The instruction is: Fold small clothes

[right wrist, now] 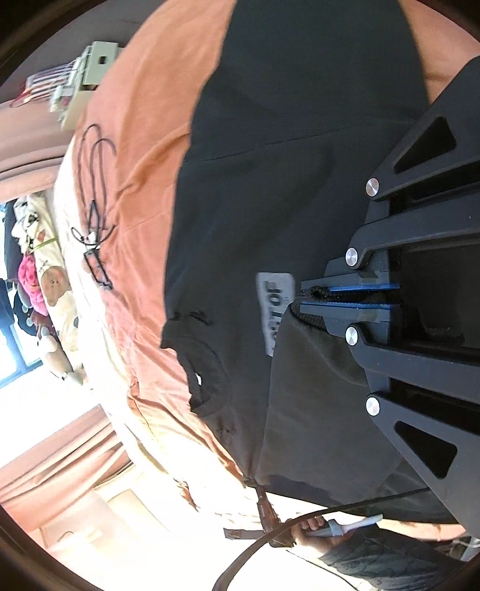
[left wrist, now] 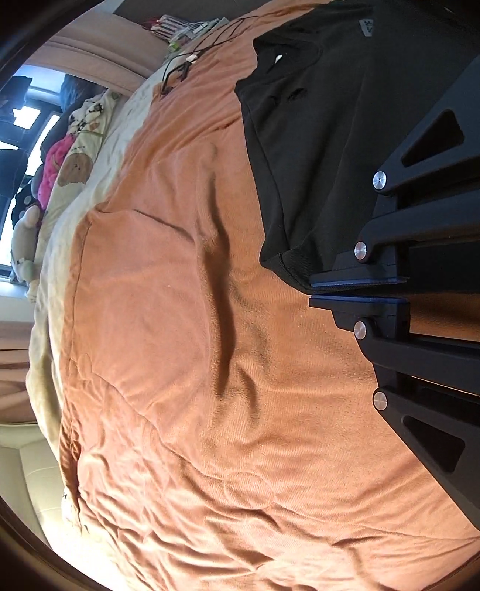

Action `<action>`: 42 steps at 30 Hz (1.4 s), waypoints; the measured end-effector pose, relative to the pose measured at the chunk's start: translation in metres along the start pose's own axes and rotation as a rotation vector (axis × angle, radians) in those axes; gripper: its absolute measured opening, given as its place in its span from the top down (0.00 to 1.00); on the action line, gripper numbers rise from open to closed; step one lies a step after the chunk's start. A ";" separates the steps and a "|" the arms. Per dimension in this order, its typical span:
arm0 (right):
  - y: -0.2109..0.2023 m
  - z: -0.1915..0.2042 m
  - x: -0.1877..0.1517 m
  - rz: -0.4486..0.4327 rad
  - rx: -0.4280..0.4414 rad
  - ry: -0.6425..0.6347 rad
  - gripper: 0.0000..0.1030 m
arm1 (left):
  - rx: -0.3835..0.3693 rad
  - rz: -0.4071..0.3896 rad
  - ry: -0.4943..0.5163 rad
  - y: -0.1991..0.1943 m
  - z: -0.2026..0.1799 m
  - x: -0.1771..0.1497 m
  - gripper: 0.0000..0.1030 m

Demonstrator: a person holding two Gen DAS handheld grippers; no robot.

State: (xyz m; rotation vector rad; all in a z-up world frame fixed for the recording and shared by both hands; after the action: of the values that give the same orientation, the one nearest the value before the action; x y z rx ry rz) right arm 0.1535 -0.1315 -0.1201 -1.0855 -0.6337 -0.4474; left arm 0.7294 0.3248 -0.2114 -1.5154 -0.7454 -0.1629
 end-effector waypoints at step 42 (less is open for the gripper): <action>-0.012 -0.004 -0.074 0.239 -0.268 0.010 0.54 | 0.010 0.206 0.088 -0.085 0.005 -0.155 0.54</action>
State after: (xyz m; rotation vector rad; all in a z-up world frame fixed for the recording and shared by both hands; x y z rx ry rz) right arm 0.0922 -0.1380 -0.1636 -1.3950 -0.4347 -0.3351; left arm 0.5629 0.2681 -0.2233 -1.5548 -0.5162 -0.0703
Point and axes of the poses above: each gripper's, at about its wrist camera, not at the fingertips, and y roughly the way its jaws point, z to its left, x to its top, the point moved 5 cm from there along y, roughly the way its jaws point, and after that the axes turned 2 degrees about z, right-handed, at the moved point
